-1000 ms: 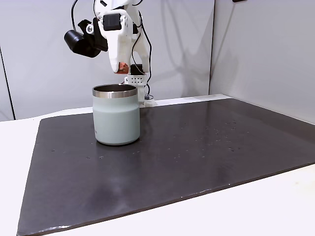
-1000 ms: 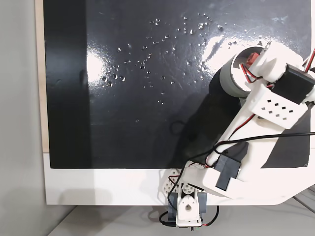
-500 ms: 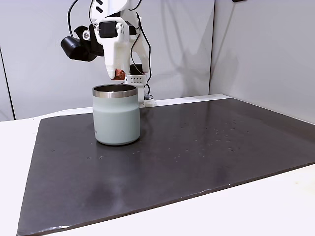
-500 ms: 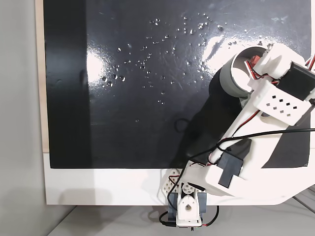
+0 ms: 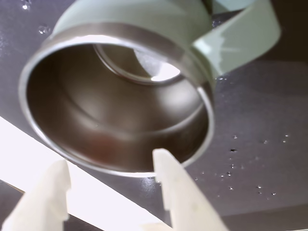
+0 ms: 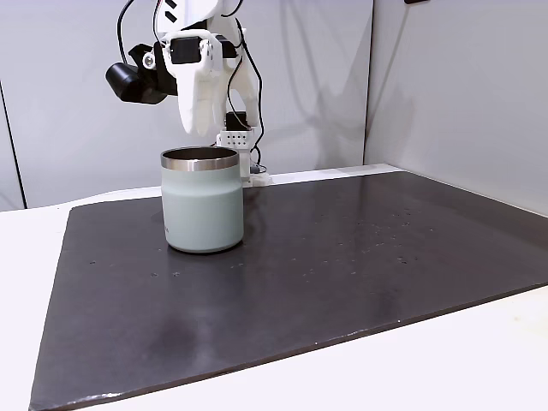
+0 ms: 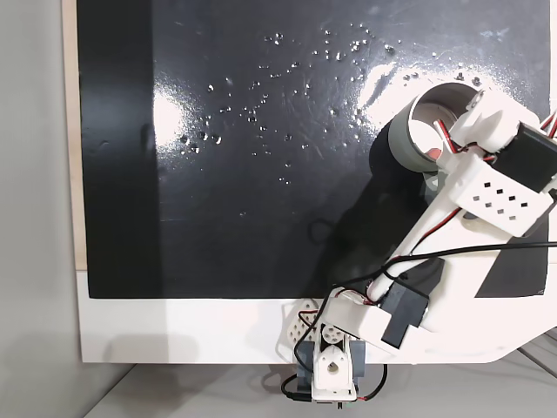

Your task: Grasp a cube and put it in the cup.

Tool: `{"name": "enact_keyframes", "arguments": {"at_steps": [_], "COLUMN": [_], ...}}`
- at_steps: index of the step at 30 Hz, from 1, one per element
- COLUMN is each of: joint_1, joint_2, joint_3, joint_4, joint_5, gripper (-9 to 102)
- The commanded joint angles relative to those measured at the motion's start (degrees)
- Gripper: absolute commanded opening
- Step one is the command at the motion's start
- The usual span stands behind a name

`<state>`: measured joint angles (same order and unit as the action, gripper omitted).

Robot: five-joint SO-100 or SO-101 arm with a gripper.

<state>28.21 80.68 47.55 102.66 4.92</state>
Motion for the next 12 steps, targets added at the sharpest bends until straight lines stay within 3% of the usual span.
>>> {"name": "enact_keyframes", "arguments": {"at_steps": [1, 12], "joint_1": [-0.62, -1.32], "joint_2": [5.01, 7.73], "joint_3": [0.53, 2.81], "joint_4": [0.35, 0.35], "joint_5": [-0.35, -0.97], "gripper": [18, 18]}}
